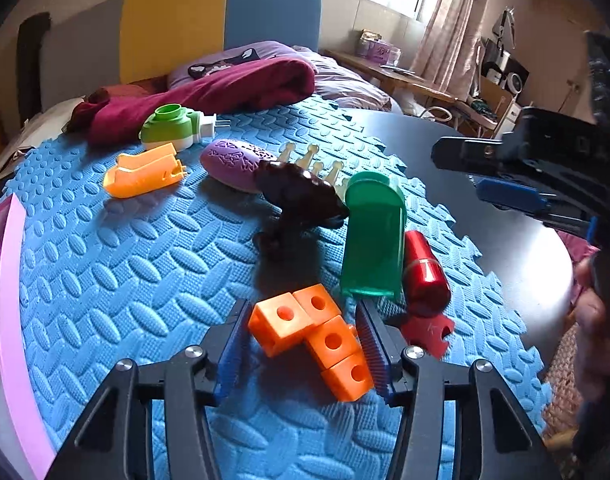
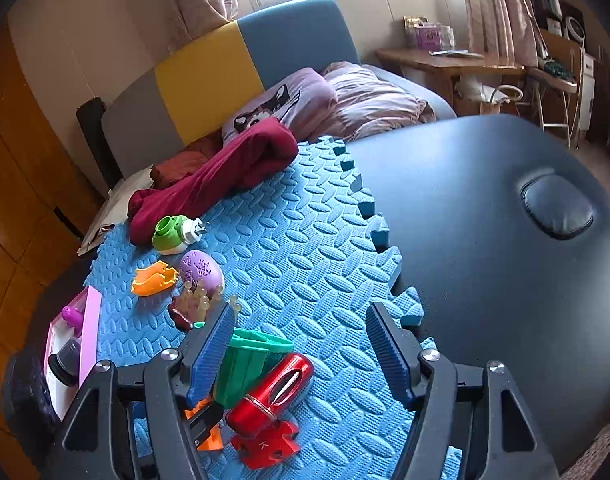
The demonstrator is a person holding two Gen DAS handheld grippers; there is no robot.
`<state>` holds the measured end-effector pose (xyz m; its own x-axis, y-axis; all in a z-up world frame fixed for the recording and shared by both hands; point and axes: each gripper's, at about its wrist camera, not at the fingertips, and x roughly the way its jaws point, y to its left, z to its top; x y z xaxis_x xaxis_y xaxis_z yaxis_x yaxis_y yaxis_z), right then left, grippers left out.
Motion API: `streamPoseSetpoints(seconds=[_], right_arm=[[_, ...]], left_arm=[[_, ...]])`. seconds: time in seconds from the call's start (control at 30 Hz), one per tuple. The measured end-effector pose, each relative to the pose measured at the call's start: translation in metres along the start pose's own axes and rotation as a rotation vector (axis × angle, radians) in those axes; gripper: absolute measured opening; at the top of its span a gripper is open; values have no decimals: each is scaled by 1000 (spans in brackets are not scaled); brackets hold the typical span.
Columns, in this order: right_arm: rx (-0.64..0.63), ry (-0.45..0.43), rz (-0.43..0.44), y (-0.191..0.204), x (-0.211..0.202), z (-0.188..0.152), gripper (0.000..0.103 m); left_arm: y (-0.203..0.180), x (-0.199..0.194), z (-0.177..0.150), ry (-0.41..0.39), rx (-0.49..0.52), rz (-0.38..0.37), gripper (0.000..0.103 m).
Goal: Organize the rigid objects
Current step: 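Grasp the orange cube blocks with the left gripper while the right gripper grasps the red cylinder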
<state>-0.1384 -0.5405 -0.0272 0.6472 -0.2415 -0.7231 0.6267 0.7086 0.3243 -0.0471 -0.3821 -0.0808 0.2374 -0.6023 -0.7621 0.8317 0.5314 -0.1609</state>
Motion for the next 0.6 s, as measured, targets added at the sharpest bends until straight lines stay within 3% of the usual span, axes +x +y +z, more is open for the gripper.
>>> streamPoseSetpoints(seconds=[0.33,0.6], right_arm=[[41,116,69,-4,17,-6,67],[51,202,58,-6,28,-13,44]], left_arm=[[19,-23,-22,-12,-34,22,53],[26,-34,-34,-15,-47,28,53]])
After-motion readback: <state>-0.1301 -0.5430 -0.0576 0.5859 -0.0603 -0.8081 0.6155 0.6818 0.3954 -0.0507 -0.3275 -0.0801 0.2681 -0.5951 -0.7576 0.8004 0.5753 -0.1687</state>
